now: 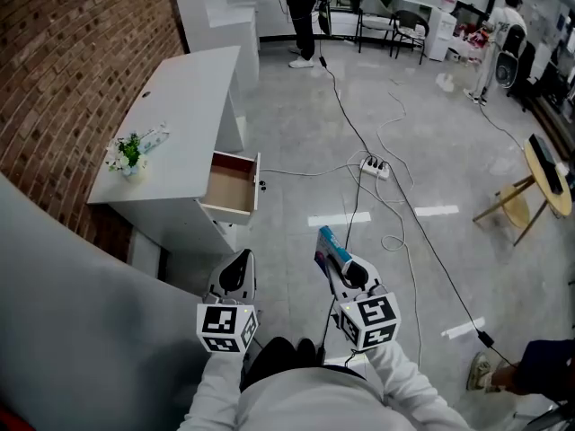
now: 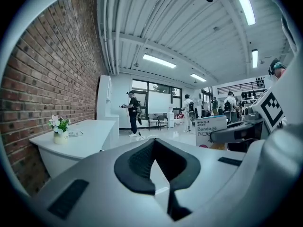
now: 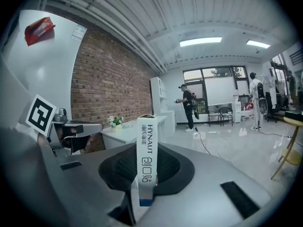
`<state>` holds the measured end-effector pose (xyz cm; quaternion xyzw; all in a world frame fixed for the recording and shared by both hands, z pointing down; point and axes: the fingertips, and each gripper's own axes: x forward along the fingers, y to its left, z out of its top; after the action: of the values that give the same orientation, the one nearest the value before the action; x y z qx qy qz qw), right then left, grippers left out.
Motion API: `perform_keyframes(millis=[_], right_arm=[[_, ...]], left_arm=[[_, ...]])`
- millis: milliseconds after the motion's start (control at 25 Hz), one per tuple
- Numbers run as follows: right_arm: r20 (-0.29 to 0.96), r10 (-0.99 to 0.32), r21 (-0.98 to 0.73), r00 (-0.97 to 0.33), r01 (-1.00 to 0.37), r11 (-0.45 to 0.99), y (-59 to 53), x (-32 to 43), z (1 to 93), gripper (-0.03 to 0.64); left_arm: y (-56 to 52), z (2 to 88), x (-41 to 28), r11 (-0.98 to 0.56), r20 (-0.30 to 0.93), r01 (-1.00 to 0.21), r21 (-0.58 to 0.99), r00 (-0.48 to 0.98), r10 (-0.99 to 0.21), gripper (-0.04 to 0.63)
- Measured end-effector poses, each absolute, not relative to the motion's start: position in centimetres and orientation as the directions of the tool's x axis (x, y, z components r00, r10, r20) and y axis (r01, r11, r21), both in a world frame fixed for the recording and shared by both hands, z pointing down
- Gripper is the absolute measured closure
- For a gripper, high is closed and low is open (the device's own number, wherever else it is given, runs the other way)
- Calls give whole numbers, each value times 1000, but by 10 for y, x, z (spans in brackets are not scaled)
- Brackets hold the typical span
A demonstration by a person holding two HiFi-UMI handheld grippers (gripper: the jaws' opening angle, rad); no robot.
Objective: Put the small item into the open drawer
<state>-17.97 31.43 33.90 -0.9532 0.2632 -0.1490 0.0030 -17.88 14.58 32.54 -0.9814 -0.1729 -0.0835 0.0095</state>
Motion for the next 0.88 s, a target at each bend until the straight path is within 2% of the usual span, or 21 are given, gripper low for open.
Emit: perform_keyframes(millis=[480,880], right_arm=[[289,-537,-81,792,-539,-839,307,-138,346,532],[317,-539,-98,780,-539,-837,291,-48,357,532]], left_arm=[[147,336,-142,-951,183,308,16,934,305,580],[134,358,-47,-951,213,305,56,927,310,580]])
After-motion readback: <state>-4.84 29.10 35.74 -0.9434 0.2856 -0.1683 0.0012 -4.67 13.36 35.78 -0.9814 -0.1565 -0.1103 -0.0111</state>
